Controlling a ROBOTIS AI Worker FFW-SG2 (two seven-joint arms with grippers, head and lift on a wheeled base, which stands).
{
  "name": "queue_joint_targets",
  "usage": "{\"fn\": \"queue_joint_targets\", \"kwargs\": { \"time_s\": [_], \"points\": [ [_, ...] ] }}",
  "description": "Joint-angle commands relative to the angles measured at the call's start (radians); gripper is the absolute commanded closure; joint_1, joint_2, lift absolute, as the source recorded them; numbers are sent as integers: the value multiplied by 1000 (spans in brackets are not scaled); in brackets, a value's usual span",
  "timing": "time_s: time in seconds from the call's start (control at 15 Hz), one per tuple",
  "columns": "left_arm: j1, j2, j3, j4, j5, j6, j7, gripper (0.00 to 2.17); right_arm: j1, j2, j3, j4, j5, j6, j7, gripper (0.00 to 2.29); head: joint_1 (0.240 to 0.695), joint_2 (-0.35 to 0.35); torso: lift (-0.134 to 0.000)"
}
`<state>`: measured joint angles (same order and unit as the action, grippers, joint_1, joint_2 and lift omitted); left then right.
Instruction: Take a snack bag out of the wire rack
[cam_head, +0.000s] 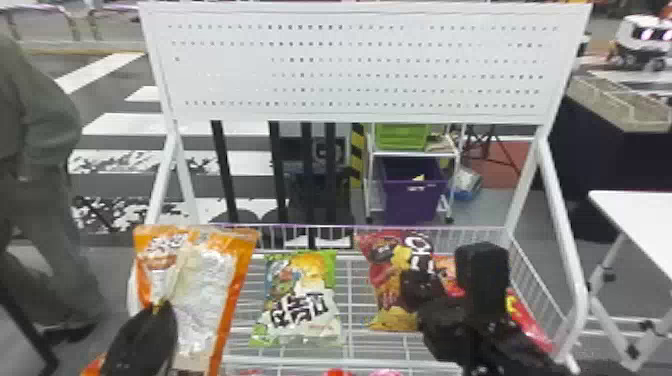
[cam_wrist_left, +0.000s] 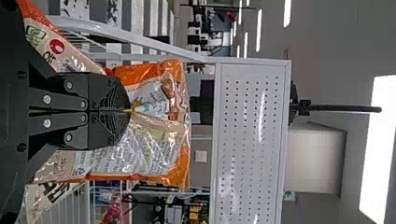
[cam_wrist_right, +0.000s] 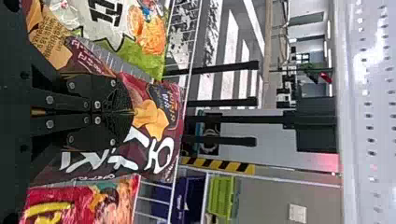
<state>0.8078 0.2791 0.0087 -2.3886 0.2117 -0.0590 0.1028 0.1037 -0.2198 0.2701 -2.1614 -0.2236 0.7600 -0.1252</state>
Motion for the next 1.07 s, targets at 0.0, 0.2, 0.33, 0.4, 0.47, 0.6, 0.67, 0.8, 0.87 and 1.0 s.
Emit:
{"fn": "queue_joint_targets", "kwargs": {
  "time_s": [0.0, 0.2, 0.33, 0.4, 0.47, 0.6, 0.67, 0.8, 0.87, 1.0],
  "points": [
    [1, 2, -1, -3, 0, 0, 0, 1868, 139, -56, -46, -143, 43, -34, -1, 2246, 499, 0, 0],
    [1, 5, -6, -3, 0, -3, 0, 1868, 329, -76, -152, -281, 59, -132, 15, 2246, 499, 0, 0],
    [2, 6, -6, -4, 0, -6, 0, 1868, 470, -78, -203, -342, 81, -276, 36, 2246, 499, 0, 0],
    [4, 6, -6, -6, 0, -6, 0, 1868, 534, -76, -224, -364, 96, -346, 38, 2246, 499, 0, 0],
    [5, 6, -6, -4, 0, -6, 0, 1868, 594, -72, -242, -377, 112, -405, 39, 2246, 499, 0, 0],
    [5, 9, -9, -6, 0, -6, 0, 1868, 686, -46, -267, -391, 127, -503, 42, 2246, 499, 0, 0],
    [7, 9, -9, -6, 0, -9, 0, 1868, 738, -16, -284, -394, 130, -570, 70, 2246, 499, 0, 0],
    [11, 9, -7, -11, 0, -12, 0, 1868, 823, 36, -348, -393, 122, -678, 139, 2246, 499, 0, 0],
    [11, 9, -6, -11, 0, -12, 2, 1868, 849, 51, -373, -391, 115, -712, 157, 2246, 499, 0, 0],
    [10, 11, -4, -11, 0, -12, 2, 1868, 880, 76, -407, -388, 110, -739, 177, 2246, 499, 0, 0]
  ]
}}
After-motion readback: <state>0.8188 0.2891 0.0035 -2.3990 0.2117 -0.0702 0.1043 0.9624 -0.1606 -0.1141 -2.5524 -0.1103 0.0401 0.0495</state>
